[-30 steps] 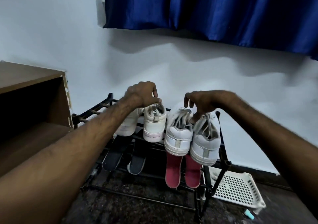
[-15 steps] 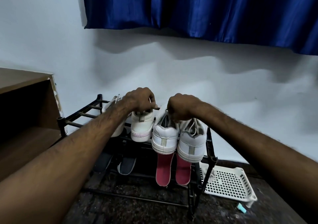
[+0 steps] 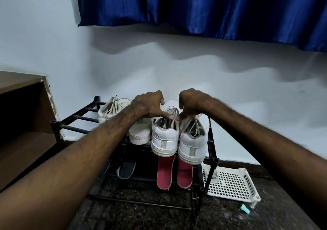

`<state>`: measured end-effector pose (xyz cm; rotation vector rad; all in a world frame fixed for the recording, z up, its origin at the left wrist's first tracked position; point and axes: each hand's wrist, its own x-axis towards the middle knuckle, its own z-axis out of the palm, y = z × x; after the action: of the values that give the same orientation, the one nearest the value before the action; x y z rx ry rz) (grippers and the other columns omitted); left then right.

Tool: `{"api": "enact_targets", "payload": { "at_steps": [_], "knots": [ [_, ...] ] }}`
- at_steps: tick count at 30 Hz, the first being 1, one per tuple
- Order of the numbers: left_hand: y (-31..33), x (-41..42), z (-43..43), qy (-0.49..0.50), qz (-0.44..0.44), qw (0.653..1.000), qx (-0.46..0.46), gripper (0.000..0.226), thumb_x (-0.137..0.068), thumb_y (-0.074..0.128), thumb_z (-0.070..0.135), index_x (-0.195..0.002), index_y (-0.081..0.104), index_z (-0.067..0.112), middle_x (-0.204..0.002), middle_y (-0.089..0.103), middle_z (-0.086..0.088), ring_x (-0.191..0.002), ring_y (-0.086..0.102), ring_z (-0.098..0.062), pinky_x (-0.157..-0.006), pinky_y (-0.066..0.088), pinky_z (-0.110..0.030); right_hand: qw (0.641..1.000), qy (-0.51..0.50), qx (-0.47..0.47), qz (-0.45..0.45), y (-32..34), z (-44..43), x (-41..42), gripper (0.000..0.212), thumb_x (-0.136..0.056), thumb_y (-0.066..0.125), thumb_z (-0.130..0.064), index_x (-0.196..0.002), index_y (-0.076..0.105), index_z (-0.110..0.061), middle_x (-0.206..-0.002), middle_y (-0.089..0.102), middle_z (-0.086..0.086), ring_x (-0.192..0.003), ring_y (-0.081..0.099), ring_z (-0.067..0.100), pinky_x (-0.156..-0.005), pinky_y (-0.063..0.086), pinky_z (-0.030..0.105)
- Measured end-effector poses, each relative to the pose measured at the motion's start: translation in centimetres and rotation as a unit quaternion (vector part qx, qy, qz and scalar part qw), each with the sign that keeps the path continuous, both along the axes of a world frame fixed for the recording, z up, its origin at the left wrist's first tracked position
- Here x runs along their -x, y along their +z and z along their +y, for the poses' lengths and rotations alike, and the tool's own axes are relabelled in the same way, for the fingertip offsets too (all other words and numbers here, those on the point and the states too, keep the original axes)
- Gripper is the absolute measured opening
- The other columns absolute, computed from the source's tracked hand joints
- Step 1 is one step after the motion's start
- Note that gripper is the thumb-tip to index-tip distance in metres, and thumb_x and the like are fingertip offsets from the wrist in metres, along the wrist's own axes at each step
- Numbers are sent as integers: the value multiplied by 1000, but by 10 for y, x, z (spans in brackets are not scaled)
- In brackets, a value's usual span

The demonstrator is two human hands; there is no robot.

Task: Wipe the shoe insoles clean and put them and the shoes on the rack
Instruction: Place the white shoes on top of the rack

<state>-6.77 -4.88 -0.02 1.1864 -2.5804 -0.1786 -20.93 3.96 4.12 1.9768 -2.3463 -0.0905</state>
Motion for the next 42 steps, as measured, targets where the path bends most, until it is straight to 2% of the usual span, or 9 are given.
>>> {"api": "enact_targets", "payload": {
  "at_steps": [3,7,12,19,26,29,33,36,42],
  "knots": [
    [-3,11,8,1,-8,1000,16,82,-58,72,78,-109,44,20,-90,58,7,-94,58,-24,-80,39,-35,999,-25,-45,17,3,5,19,73,-68,85,-44,-123,51,-9,-119,61,7,-102,61,24,-61,48,29],
    [-4,19,12,11,-39,998,40,93,-60,73,75,-121,44,12,-111,66,-2,-105,62,-27,-85,42,-37,995,-40,-72,52,-15,7,39,100,-61,89,-46,-137,34,-13,-132,48,11,-117,52,30,-86,46,35],
    [7,30,20,-26,-70,997,5,90,-61,75,72,-124,42,17,-101,60,2,-91,55,-22,-75,36,-32,996,43,-81,22,-19,5,48,75,-70,83,-44,-135,48,-29,-132,47,4,-122,45,27,-98,44,39],
    [0,39,19,-61,-104,993,1,82,-64,79,63,-127,48,19,-123,61,-1,-111,57,-23,-82,41,-31,991,125,-35,-14,-21,13,55,51,-78,78,-27,-124,60,-39,-117,60,-9,-114,51,14,-100,35,44],
    [5,48,20,-105,-99,990,7,50,-61,86,53,-104,67,34,-84,56,15,-83,53,-12,-68,38,-26,970,194,-38,-142,-16,23,74,28,-73,82,-13,-97,75,-27,-98,63,-7,-83,56,6,-83,49,26],
    [4,53,21,-123,-97,988,-14,36,-65,86,45,-96,70,33,-80,64,12,-79,59,-12,-62,39,-25,953,209,-101,-195,-12,31,74,36,-74,83,-13,-109,74,-19,-114,65,3,-98,59,10,-83,42,9],
    [2,57,25,-128,-101,986,-21,27,-72,81,49,-88,65,34,-80,61,10,-80,59,-16,-67,42,-28,941,197,-133,-242,-7,32,79,43,-75,83,-14,-114,69,-24,-122,63,-1,-117,56,13,-100,42,23],
    [1,58,25,-120,-114,986,-29,28,-71,80,51,-87,67,31,-85,63,9,-82,59,-14,-69,44,-29,944,146,-42,-294,-12,29,81,36,-78,81,-29,-110,66,-26,-125,57,-3,-121,49,13,-101,42,30],
    [-4,66,28,-89,-112,990,-3,45,-70,73,64,-87,69,23,-84,68,7,-82,61,-16,-68,41,-28,998,28,7,-48,-43,15,63,60,-78,78,-35,-125,43,-20,-130,44,6,-124,39,27,-99,41,47]
  ]
}}
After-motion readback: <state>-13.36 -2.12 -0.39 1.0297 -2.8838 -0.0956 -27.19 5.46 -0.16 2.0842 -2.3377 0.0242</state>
